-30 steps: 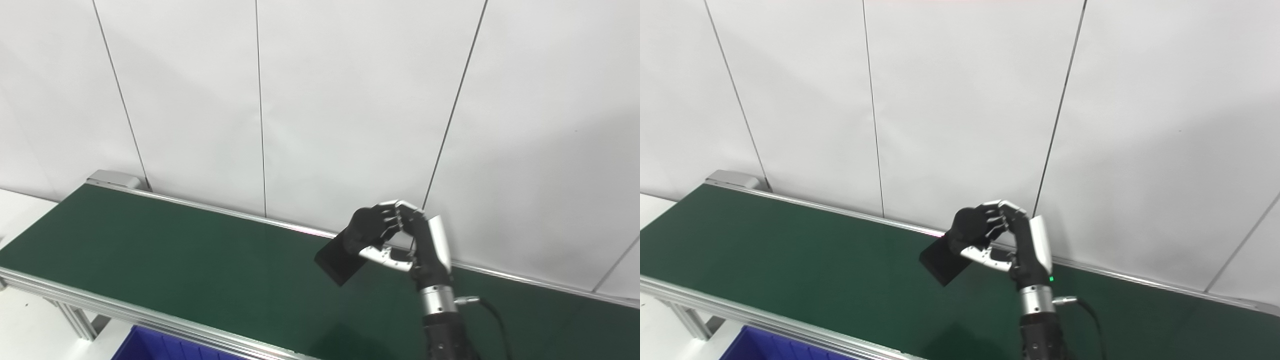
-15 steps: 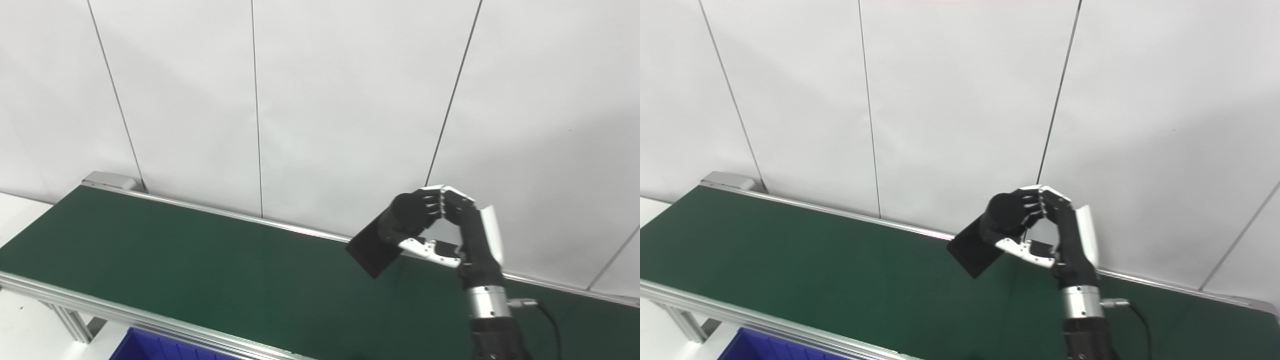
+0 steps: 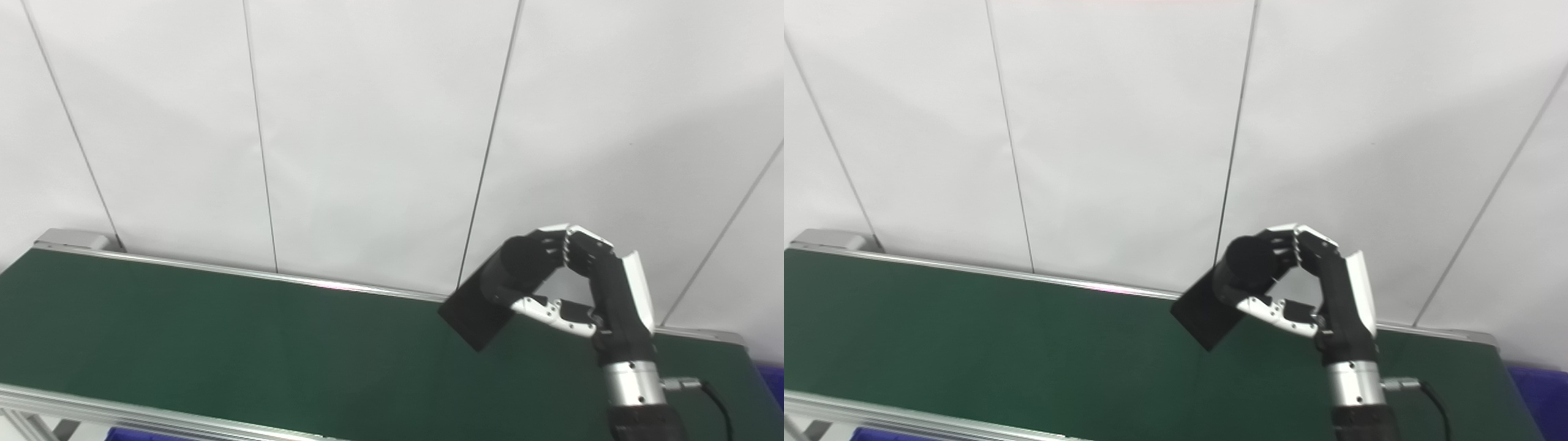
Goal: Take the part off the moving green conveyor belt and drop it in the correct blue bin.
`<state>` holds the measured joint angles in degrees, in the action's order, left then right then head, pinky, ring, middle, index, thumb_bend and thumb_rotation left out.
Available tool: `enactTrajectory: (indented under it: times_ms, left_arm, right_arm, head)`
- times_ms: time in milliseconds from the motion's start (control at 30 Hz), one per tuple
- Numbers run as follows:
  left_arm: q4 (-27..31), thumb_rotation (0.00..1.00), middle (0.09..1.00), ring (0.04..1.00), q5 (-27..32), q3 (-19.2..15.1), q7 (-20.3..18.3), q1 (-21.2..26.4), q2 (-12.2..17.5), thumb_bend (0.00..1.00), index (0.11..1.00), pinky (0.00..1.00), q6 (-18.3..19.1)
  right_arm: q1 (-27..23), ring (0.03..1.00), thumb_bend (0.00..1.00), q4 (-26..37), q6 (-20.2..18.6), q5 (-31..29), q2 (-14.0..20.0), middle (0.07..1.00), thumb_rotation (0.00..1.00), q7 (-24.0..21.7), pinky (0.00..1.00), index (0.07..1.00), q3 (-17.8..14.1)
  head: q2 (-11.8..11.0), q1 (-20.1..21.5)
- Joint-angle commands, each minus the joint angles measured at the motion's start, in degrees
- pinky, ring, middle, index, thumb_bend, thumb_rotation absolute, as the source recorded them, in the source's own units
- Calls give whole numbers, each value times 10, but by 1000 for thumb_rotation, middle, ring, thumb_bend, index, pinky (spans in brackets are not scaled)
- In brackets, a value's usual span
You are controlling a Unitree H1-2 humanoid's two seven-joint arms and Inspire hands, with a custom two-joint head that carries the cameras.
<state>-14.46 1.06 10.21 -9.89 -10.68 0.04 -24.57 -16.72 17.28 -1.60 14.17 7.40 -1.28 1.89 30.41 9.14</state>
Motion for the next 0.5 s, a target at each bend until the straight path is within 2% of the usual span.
enactTrajectory:
  times_ms: [0, 33, 67, 100, 133, 167, 200, 267, 467]
  left_arm:
    - [24, 635, 654, 639, 11, -4, -4, 0, 3, 777, 646, 609, -17]
    - [31, 636, 654, 640, 12, -5, -4, -2, 6, 780, 648, 610, -11]
    - [37, 646, 654, 640, 12, -6, -4, -3, 7, 784, 650, 609, -8]
    - [47, 651, 654, 641, 13, -8, -5, -5, 10, 786, 651, 608, -1]
    - [54, 657, 655, 640, 14, -10, -5, -6, 11, 787, 653, 606, 5]
    - [67, 661, 655, 640, 17, -12, -7, -8, 14, 788, 655, 605, 15]
    - [76, 657, 658, 637, 19, -13, -8, -9, 16, 785, 660, 604, 22]
    - [94, 649, 659, 636, 22, -16, -11, -10, 22, 770, 662, 605, 36]
    - [125, 610, 651, 629, 29, -18, -19, -10, 35, 742, 649, 603, 64]
  right_arm:
    - [-16, 440, 501, 28, -4, 0, 4, 498, 0, 0, 367, 528, -6]
    - [-13, 440, 501, 35, -11, 3, 4, 498, 0, 0, 365, 528, -9]
    - [-12, 440, 501, 40, -17, 5, 3, 498, 0, 1, 368, 526, -10]
    - [-10, 440, 502, 48, -25, 3, 1, 498, 0, 0, 370, 526, -12]
    - [-9, 441, 502, 53, -31, 1, 0, 499, 0, 0, 371, 524, -14]
    - [-8, 441, 502, 60, -39, 4, -2, 499, 0, -1, 372, 523, -13]
    - [-8, 441, 502, 65, -45, 7, -3, 498, 0, -1, 372, 524, -12]
    - [-7, 441, 502, 76, -57, 12, -6, 498, 0, -3, 371, 525, -10]
    - [16, 431, 500, 94, -61, 22, -10, 499, 0, 3, 357, 534, -13]
  head:
    - [11, 15]
    - [28, 35]
    - [28, 35]
    - [50, 55]
    - [50, 55]
    - [68, 75]
    - [68, 75]
    - [87, 96]
    - [110, 109]
